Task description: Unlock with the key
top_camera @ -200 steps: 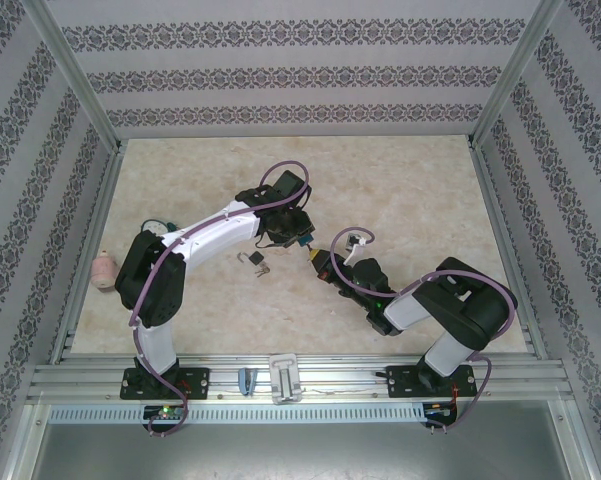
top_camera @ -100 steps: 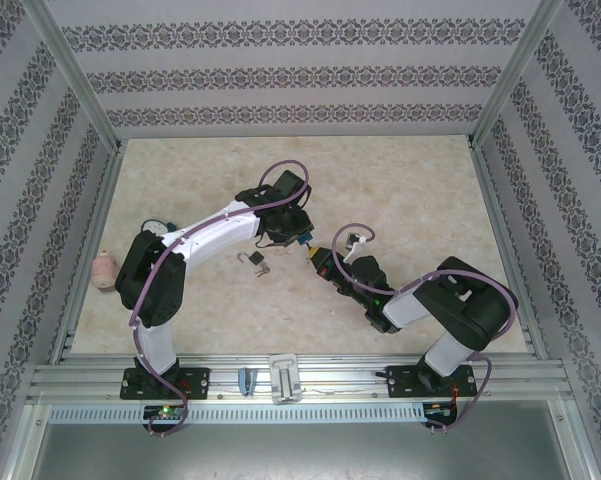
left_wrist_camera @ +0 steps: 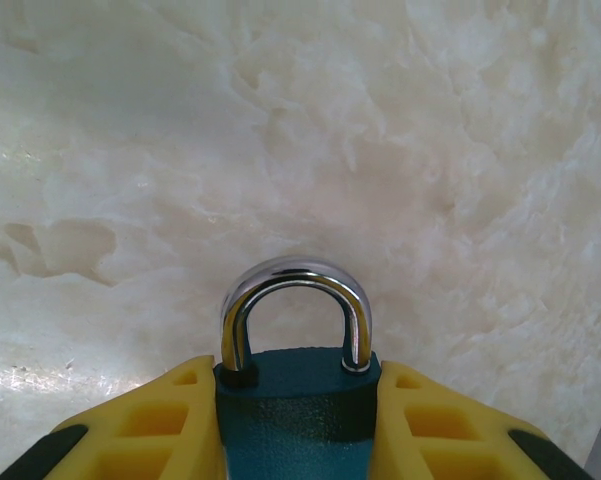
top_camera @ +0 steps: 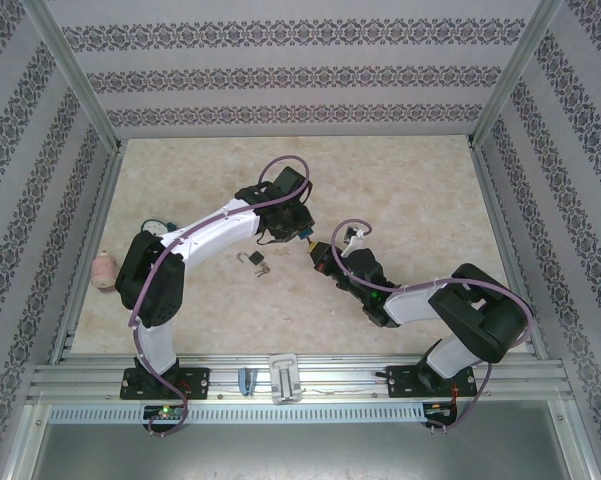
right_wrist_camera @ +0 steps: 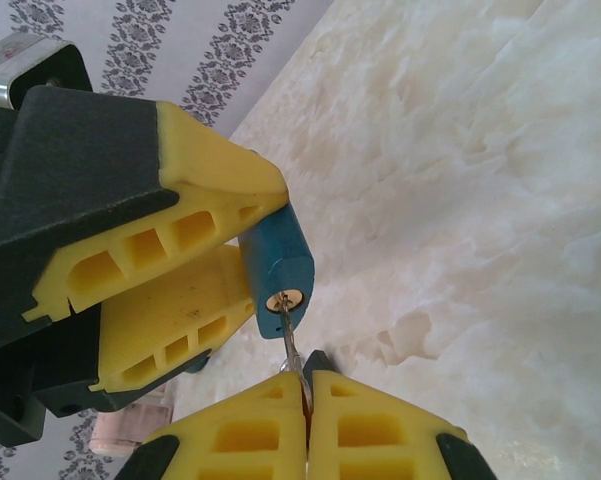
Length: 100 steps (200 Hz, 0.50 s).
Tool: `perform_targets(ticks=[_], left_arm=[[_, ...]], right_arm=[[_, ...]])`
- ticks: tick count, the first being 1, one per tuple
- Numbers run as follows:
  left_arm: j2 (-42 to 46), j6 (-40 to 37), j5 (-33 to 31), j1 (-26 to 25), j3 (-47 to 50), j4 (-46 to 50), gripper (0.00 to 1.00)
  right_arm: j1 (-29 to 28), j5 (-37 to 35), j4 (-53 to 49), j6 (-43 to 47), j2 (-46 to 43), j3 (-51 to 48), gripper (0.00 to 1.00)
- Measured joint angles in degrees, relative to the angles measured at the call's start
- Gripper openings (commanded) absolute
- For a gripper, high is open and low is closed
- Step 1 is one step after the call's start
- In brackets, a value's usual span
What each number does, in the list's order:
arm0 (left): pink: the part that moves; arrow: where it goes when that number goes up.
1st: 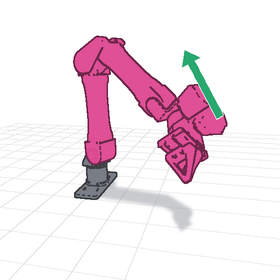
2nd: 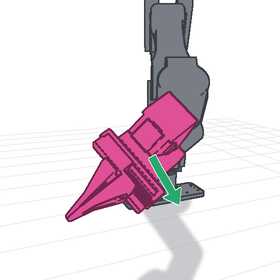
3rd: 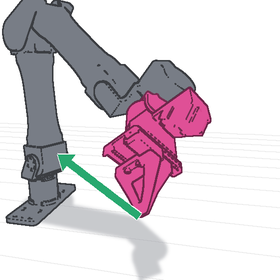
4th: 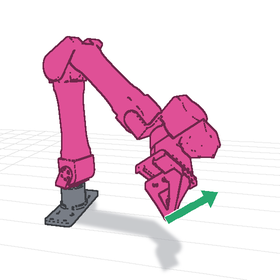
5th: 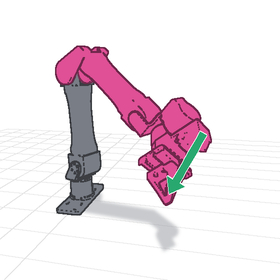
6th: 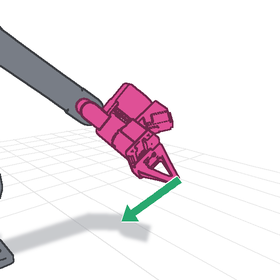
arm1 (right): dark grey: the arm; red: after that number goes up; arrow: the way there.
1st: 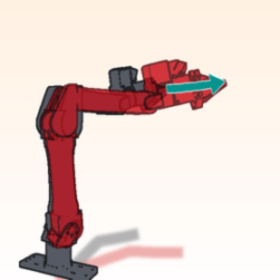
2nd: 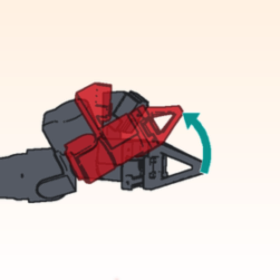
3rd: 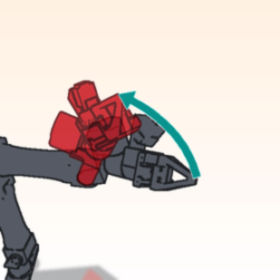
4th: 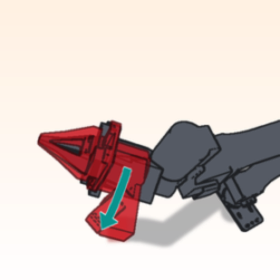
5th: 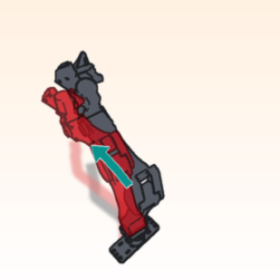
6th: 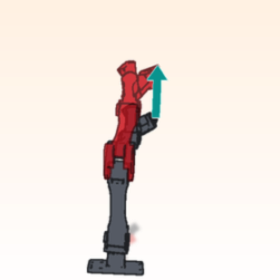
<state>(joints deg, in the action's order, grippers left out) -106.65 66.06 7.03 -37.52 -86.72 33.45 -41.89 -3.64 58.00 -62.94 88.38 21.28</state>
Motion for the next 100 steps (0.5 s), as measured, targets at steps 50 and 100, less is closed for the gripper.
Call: perform_targets(ticks=[50,100], left_arm=[[-0.02,0.00,-0.20,-0.02,-0.50,0.17,0.30],[-0.02,-0.02,-1.09,-0.02,-0.96,0.15,0.30]], right_arm=[[0.13,-0.37,0.50,-1.77,-0.15,0.00,0.00],[2.03,3.13,3.52,-4.31,1.46,-0.02,0.00]])
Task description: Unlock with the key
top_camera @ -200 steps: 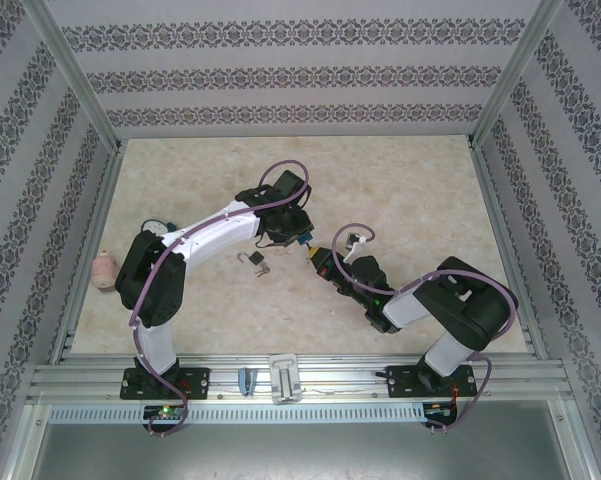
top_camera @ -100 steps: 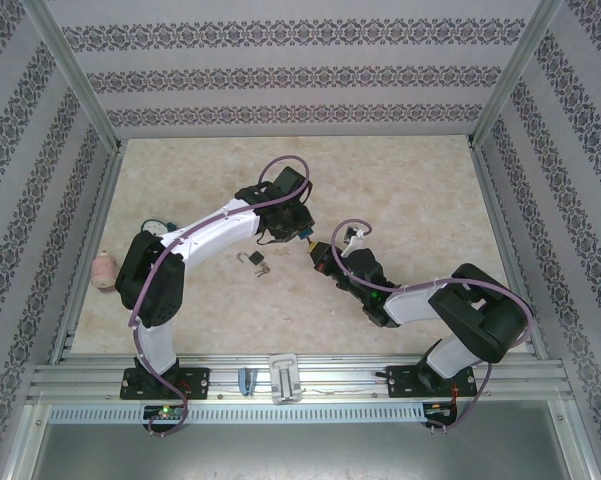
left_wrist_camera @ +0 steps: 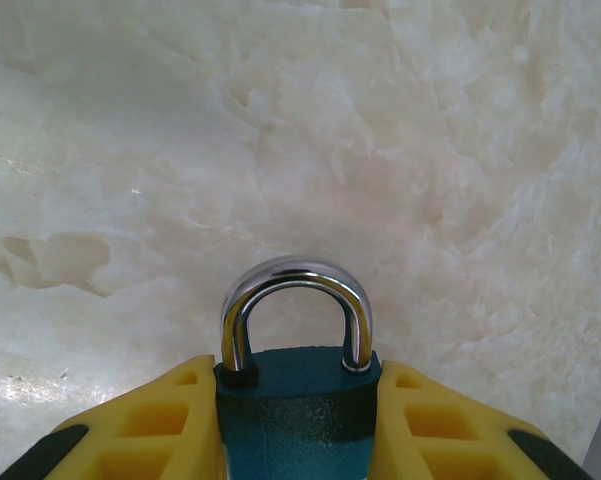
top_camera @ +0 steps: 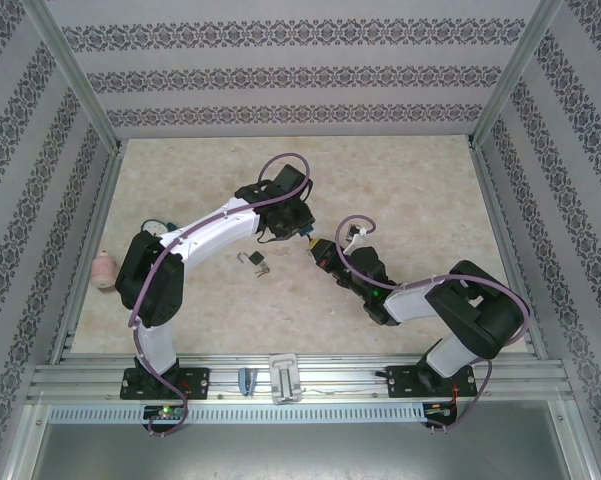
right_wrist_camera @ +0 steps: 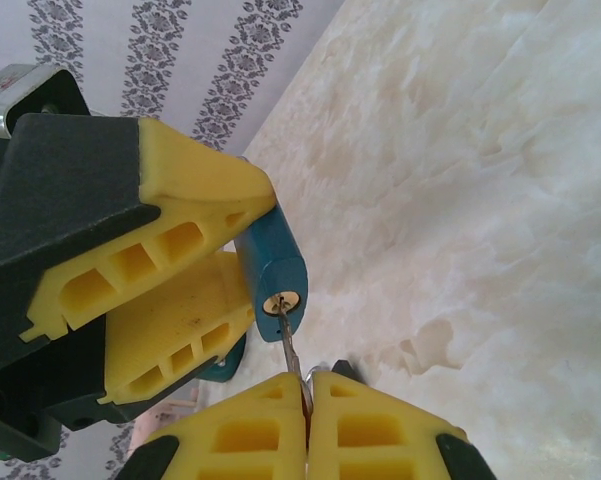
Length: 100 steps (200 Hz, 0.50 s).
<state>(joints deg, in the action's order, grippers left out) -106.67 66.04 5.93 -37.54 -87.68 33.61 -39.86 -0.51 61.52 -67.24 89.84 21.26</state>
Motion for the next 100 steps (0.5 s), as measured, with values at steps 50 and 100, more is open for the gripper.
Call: perform_targets(ticks=[50,100], left_arm=[[0.00,-0.24,-0.33,-0.35,0.00,0.31,0.30],[0.00,-0.74,-2.36,-0.35,0.00,1.16,0.30]], right_arm=[[0.00,0.17,2.05,-0.39,0.44,-1.01,0.00],[-0.15,0.61,5.49,-0.13,3.85,-0.35,0.00]])
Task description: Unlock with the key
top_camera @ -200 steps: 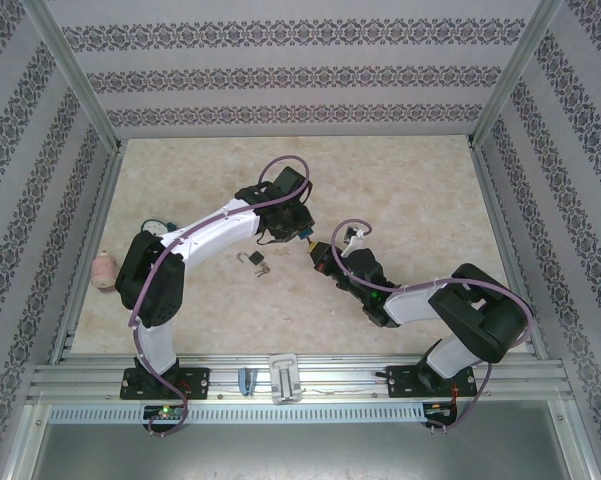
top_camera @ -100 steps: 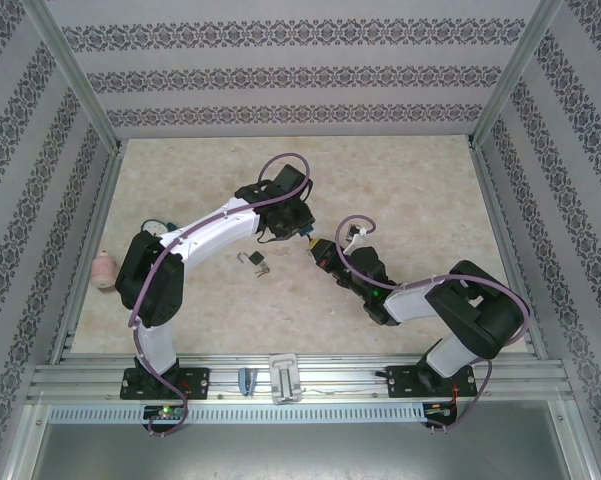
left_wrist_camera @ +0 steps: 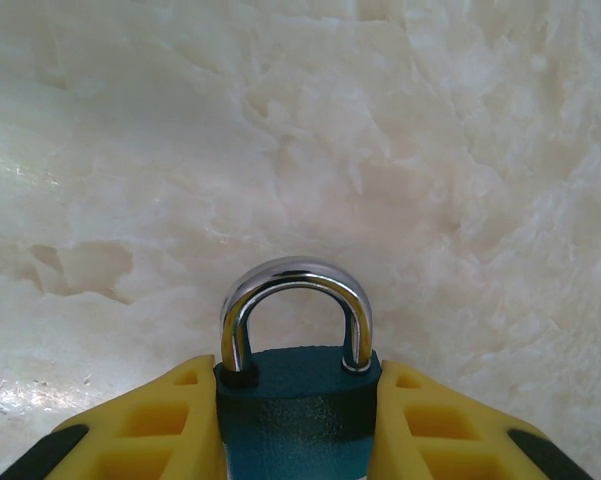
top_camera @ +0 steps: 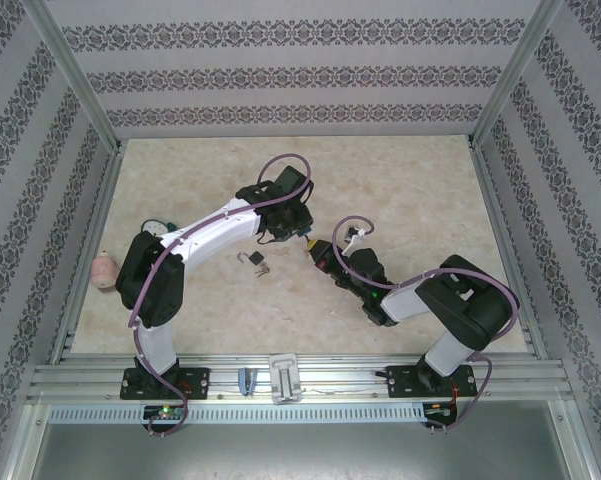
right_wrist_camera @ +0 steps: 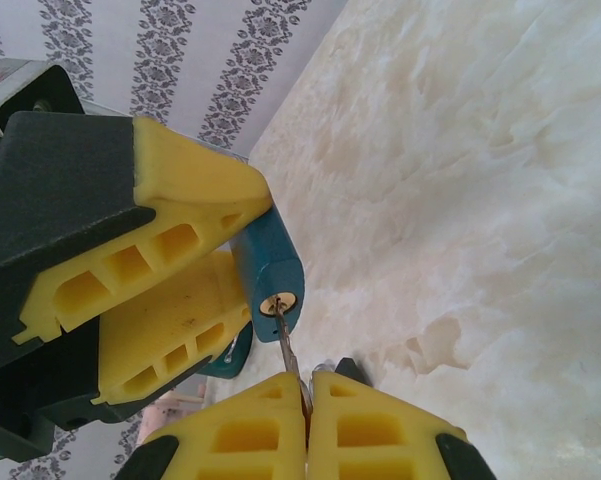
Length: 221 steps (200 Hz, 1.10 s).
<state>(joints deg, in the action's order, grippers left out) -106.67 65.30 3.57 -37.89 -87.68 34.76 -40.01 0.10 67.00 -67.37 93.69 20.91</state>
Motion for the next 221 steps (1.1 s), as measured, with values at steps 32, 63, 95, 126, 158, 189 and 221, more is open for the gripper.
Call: perform_targets(ticks=[32,63,95,126,158,189,221], left_arm=[[0.00,-0.57,0.07,0.00,-0.17,1.27,0.30],[0.00,-1.01,0.20,0.02,-0.76,3.58,0.30],[0.00,-1.22,0.02,0.04,-1.01,4.55,0.30],[0.00,-1.22,0.02,0.04,-1.03,5.14,0.30],[0.00,-1.25,0.02,0.04,-1.07,5.38,0.30],[0.00,-1.22,0.04,0.02,-1.07,5.38,0.30],[0.00,-1.22,0.07,0.04,-1.09,5.38,0.30]], right_arm=[[-0.57,-0.13,1.70,0.04,0.13,-1.29,0.00],[-0.81,-1.49,2.58,0.33,0.09,-3.76,0.00],[-2.67,-2.58,3.87,0.68,0.35,-4.26,0.00],[-3.48,-2.89,7.45,0.59,3.13,-4.20,0.00],[-4.42,-3.52,8.44,0.37,4.28,-3.93,0.00],[-4.52,-3.74,9.29,0.39,4.28,-3.69,0.00],[-4.52,-4.04,9.38,0.42,4.28,-3.69,0.00]])
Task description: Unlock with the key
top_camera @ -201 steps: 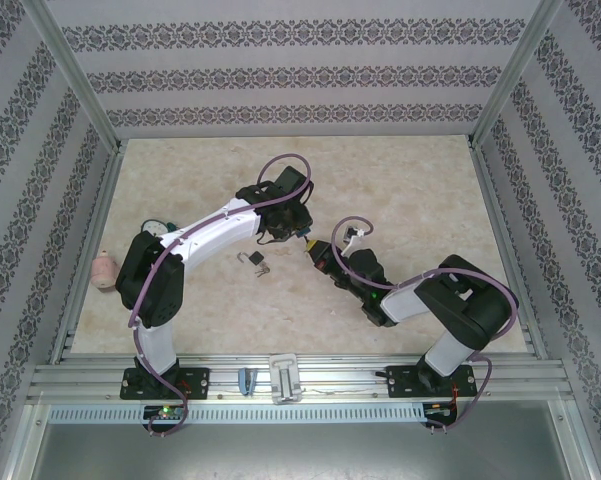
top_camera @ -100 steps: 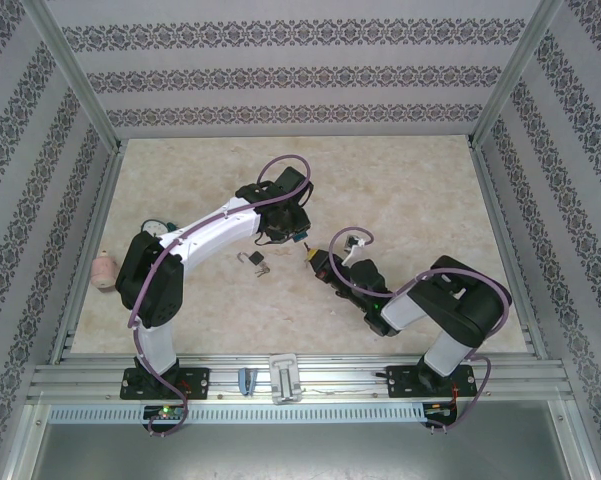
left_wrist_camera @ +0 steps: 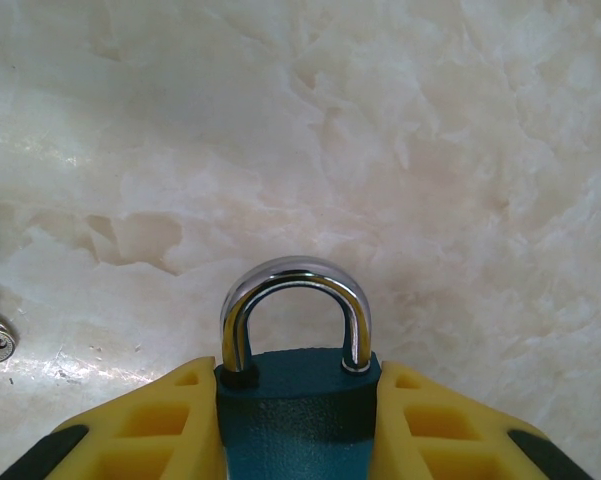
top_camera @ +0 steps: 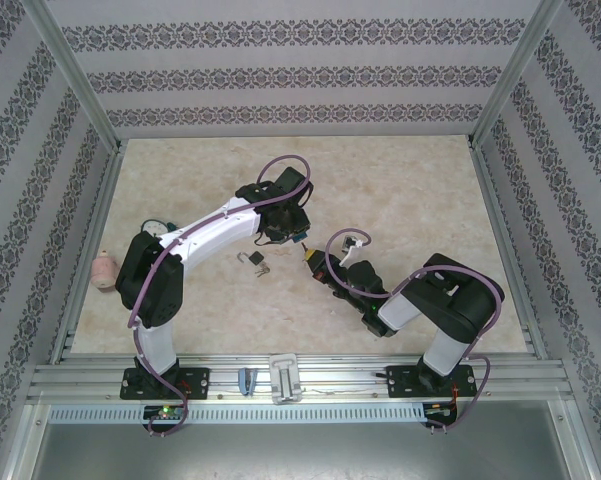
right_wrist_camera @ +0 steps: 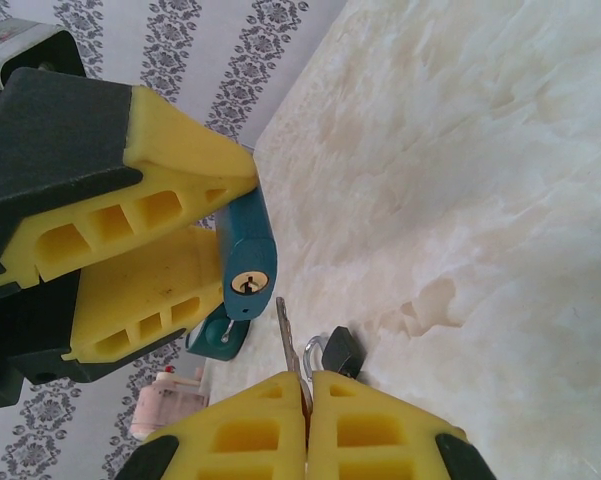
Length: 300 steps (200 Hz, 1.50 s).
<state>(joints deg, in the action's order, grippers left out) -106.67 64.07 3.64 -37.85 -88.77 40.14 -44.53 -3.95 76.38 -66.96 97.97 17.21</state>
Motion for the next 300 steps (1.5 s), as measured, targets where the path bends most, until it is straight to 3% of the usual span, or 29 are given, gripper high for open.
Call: perform_targets(ticks=[300], left_arm=[[-0.11,0.02,1.68,0.04,-0.68,-0.02,0.30]], right_arm=[[-0.20,-2.16,-0.55,4.37,-1.46,0.68,0.00]])
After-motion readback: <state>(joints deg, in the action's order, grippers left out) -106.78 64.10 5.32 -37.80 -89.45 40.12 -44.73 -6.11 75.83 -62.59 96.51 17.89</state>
